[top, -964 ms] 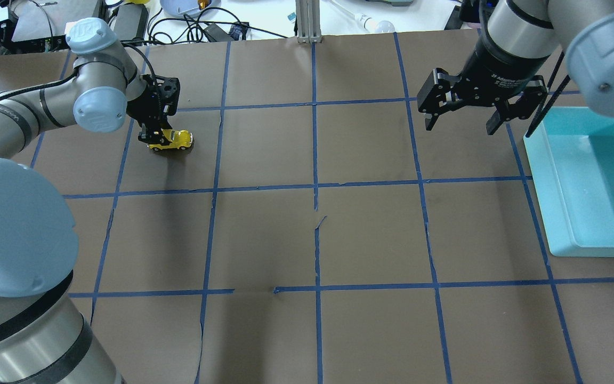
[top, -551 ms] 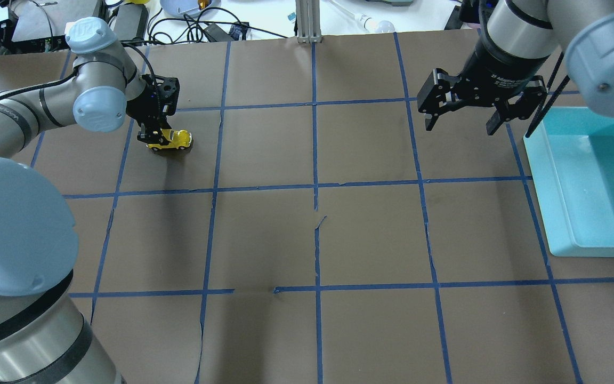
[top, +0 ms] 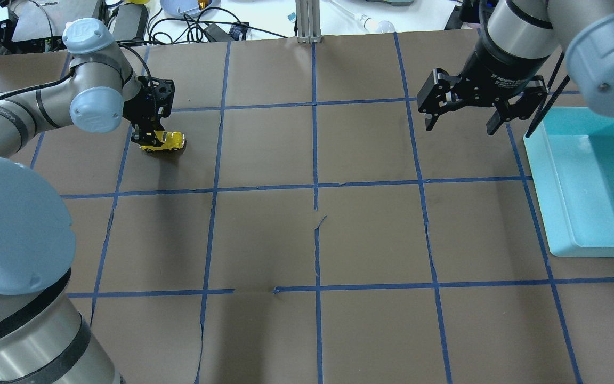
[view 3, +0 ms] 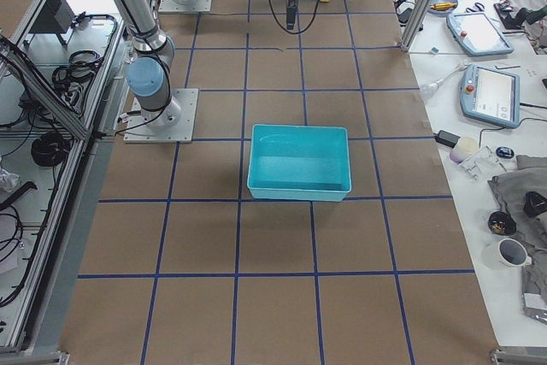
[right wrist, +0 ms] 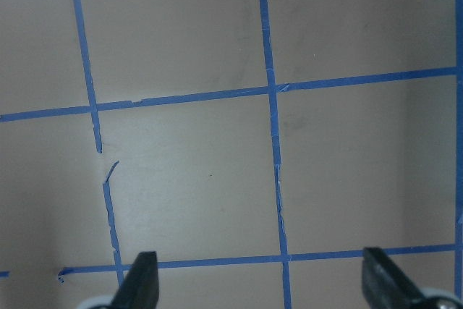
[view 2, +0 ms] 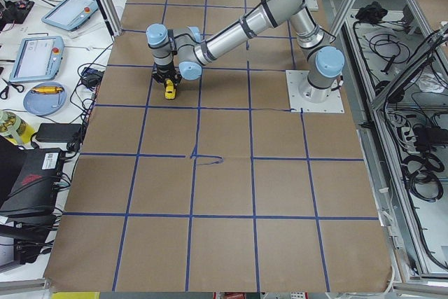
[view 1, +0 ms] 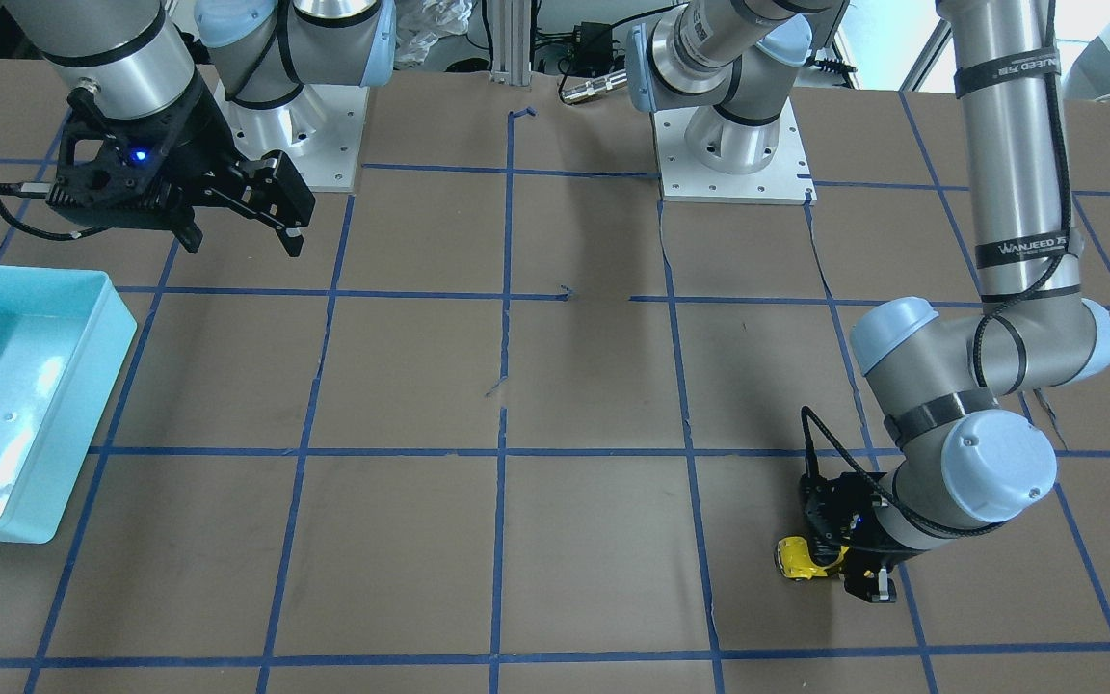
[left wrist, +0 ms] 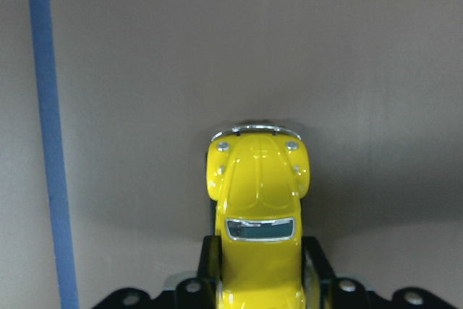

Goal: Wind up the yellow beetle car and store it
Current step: 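Drag the held car backward along the table with the left gripper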

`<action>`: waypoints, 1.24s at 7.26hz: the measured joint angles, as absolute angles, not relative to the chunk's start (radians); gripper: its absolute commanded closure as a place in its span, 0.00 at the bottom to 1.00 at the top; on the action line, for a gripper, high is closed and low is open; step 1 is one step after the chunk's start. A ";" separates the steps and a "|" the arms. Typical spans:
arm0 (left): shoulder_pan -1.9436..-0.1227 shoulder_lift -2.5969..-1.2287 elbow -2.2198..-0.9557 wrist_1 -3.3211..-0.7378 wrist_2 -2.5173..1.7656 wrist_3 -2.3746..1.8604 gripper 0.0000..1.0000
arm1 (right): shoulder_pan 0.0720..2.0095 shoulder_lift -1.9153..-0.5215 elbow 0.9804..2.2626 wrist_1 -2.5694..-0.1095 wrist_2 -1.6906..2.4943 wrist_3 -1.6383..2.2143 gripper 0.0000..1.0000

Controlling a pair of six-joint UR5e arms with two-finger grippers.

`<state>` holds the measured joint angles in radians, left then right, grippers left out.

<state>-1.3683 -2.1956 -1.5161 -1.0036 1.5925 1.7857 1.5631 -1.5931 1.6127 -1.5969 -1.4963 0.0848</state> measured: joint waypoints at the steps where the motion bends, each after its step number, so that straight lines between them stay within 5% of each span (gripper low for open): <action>1: -1.364 -2.196 -1.514 -1.003 1.593 1.789 1.00 | 1.563 -1.593 1.613 -1.597 -1.496 0.084 0.00; 9: -1.292 -2.197 -1.513 -1.002 1.620 1.870 1.00 | 1.564 -1.592 1.619 -1.622 -1.493 0.089 0.00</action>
<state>-1.2924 -2.1973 -1.5129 -1.0016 1.6200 1.8698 1.5643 -1.5916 1.6192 -1.6218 -1.4929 0.0895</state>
